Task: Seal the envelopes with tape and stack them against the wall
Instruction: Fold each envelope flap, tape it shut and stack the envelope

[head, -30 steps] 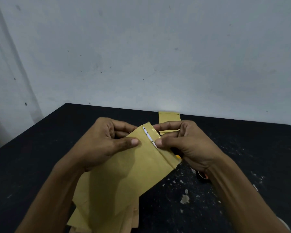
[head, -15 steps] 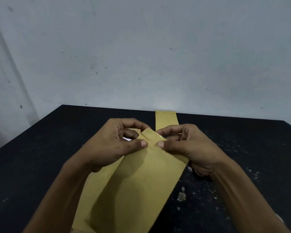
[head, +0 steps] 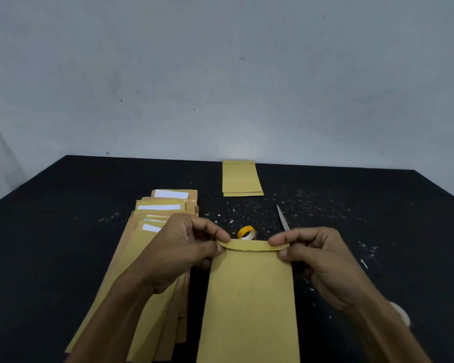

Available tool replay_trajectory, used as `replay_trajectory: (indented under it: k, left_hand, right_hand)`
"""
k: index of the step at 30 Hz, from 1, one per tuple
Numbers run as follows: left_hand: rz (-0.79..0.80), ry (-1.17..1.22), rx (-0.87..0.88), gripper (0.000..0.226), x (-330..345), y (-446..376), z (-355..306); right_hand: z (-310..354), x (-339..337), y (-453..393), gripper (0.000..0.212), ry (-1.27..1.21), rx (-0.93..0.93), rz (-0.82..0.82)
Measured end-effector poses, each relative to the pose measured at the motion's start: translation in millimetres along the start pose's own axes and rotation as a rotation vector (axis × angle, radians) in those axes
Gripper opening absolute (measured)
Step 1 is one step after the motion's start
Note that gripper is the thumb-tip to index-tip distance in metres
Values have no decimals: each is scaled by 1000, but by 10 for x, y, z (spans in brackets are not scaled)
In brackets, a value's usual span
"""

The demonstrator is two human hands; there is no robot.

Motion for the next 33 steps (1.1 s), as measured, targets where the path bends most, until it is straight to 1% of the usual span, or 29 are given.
replay_trajectory:
  k: [3, 5, 8, 10, 14, 17, 20, 23, 25, 27, 28, 29, 31, 33]
  left_hand:
    - [23, -92, -37, 19, 100, 0, 206]
    - [25, -220, -28, 17, 161, -22, 319]
    - [-18, -495, 87, 20, 246, -94, 359]
    - [-42, -636, 159, 22, 296, -134, 346]
    - [-33, -805, 253, 28, 386, -183, 377]
    - [9, -906, 274, 29, 462, -188, 391]
    - [34, -960, 258, 29, 472, -210, 408]
    - [19, -969, 258, 21, 478, -264, 364]
    - [-79, -881, 266, 15, 457, -338, 242]
    - [-211, -728, 238, 17, 390, -447, 124]
    - [-247, -675, 191, 22, 364, -513, 111]
    - [-245, -661, 130, 29, 366, -593, 133]
    - [-150, -703, -6, 48, 466, -747, 238]
    - [-40, -720, -139, 61, 590, -862, 350]
  right_hand:
    - [-182, -111, 26, 18, 112, 25, -47]
    - [-268, -181, 14, 17, 278, -24, -94]
    - [-288, -189, -42, 23, 576, -188, -138]
    - [-237, -137, -80, 20, 737, -320, -168]
    - [-233, 16, -127, 21, 957, -508, -144]
    - [-304, 96, -112, 22, 1074, -575, -118]
    - [-341, 121, -75, 18, 1136, -618, -148]
    - [-339, 101, -63, 13, 1170, -640, -207]
    - [-341, 100, -57, 12, 1169, -649, -218]
    - [-361, 101, -51, 13, 1155, -647, -222]
    - [-372, 102, -51, 13, 1150, -645, -225]
    - [-382, 105, -52, 13, 1147, -643, -227]
    - [-388, 94, -48, 13, 1132, -643, -235]
    - [-394, 81, -51, 13, 1107, -635, -237]
Point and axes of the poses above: each hand's wrist, its own y-axis away from the middle knuckle, its own x-axis out of the palm, z = x × y, the point moved 10 cm from there along -y, towards the middle knuckle, and after that the axes turned 7 degrees about -z, right-handed, at the moved point
